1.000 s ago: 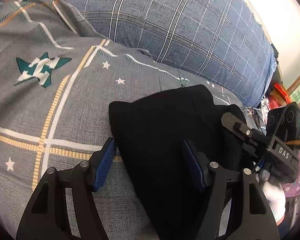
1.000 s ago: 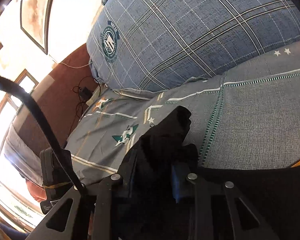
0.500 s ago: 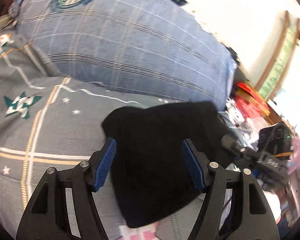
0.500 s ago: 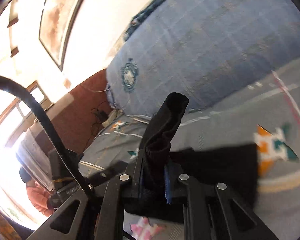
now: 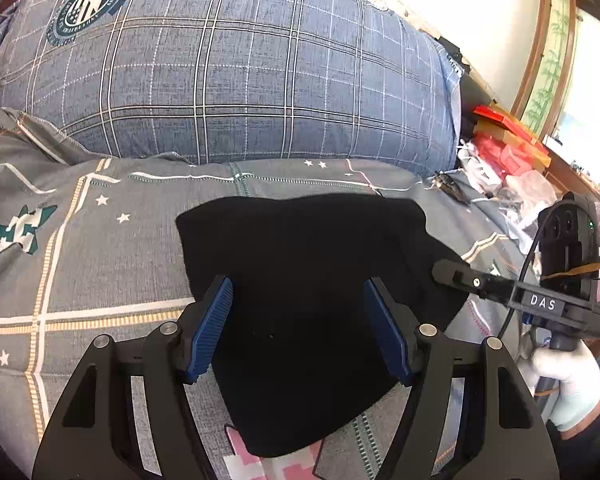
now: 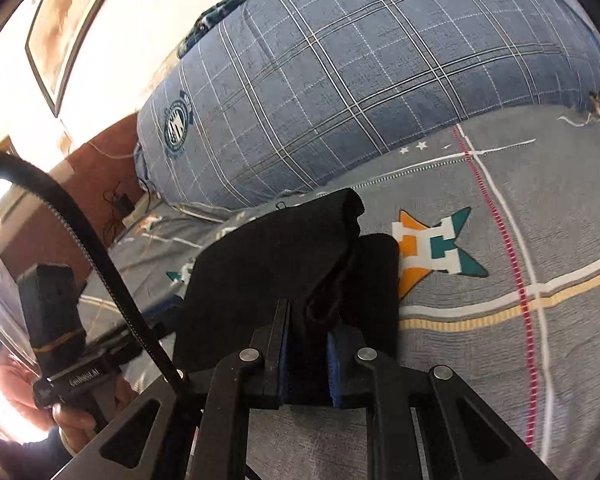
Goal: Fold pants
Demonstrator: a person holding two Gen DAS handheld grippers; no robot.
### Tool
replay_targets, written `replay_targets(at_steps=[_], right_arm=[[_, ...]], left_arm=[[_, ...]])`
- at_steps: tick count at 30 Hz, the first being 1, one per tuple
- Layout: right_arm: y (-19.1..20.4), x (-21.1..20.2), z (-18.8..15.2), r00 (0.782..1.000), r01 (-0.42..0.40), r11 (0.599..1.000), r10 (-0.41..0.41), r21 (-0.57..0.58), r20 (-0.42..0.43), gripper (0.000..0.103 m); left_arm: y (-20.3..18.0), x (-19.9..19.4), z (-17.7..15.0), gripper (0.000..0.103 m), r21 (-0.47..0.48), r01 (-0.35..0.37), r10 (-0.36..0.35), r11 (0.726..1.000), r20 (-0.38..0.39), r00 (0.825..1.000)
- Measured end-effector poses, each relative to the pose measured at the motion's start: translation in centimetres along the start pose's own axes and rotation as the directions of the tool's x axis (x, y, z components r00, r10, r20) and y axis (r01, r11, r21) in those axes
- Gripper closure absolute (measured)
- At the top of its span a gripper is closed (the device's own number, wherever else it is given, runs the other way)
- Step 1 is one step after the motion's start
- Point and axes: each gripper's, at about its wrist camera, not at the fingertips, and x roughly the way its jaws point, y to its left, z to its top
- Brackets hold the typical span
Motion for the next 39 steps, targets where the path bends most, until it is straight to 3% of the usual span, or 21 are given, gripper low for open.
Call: replay_targets(at_steps=[3, 5, 8, 10, 14, 18, 26, 33, 39], right_arm=[[-0.5, 0.7, -0.8, 0.998, 0.052, 0.999, -0.051, 0.003, -0.036, 0.089], [-0.8, 0.1, -1.2, 0.998, 0.060, 0.998, -0.060, 0.035, -0.017, 0.086], [-0.3, -1.0, -0.9, 0.990, 0.139, 0.990, -0.139, 0.007, -0.004, 0.067], [0.6, -1.9, -0.4, 0.984, 0.177, 0.983, -0.177, -0.044, 0.016, 0.066], [2.5, -3.4, 0.7, 0.991, 0.119, 0.990, -0.114, -0.074, 0.072, 0.066], [4.9, -2.0, 1.0, 0.997, 0.063, 0.990, -0.059, -0.129, 0.040, 0.064], [5.6, 2.6, -1.5, 0.988, 0.086, 0.974, -0.110, -0.210, -0.106, 0.062], [4.7, 1.7, -2.5, 0.985, 0.085, 0.973, -0.115, -0.215, -0.129, 0.062], [4.9, 0.8, -2.0, 0.986, 0.105, 0.969, -0.130, -0.223, -0.101, 0.058]], left_arm=[[0.2, 0.8, -0.3, 0.035, 0.014, -0.073, 0.073, 0.997, -0.027, 0.997], [0.9, 1.3, -0.5, 0.035, -0.014, -0.093, 0.092, 0.996, -0.054, 0.994], [1.6, 1.5, -0.5, 0.035, -0.057, -0.100, 0.096, 0.993, -0.070, 0.993], [1.7, 1.3, -0.4, 0.035, -0.058, -0.111, 0.107, 0.992, -0.065, 0.992], [1.2, 1.0, -0.5, 0.035, -0.031, -0.142, 0.141, 0.989, -0.048, 0.989], [1.0, 0.6, -0.5, 0.035, -0.015, -0.160, 0.160, 0.987, -0.033, 0.987], [1.8, -0.2, -0.1, 0.035, -0.035, -0.191, 0.190, 0.981, -0.013, 0.982], [2.2, -0.2, -0.1, 0.035, -0.044, -0.203, 0.202, 0.978, -0.020, 0.979], [2.2, -0.3, -0.2, 0.035, -0.040, -0.219, 0.219, 0.975, -0.013, 0.976]])
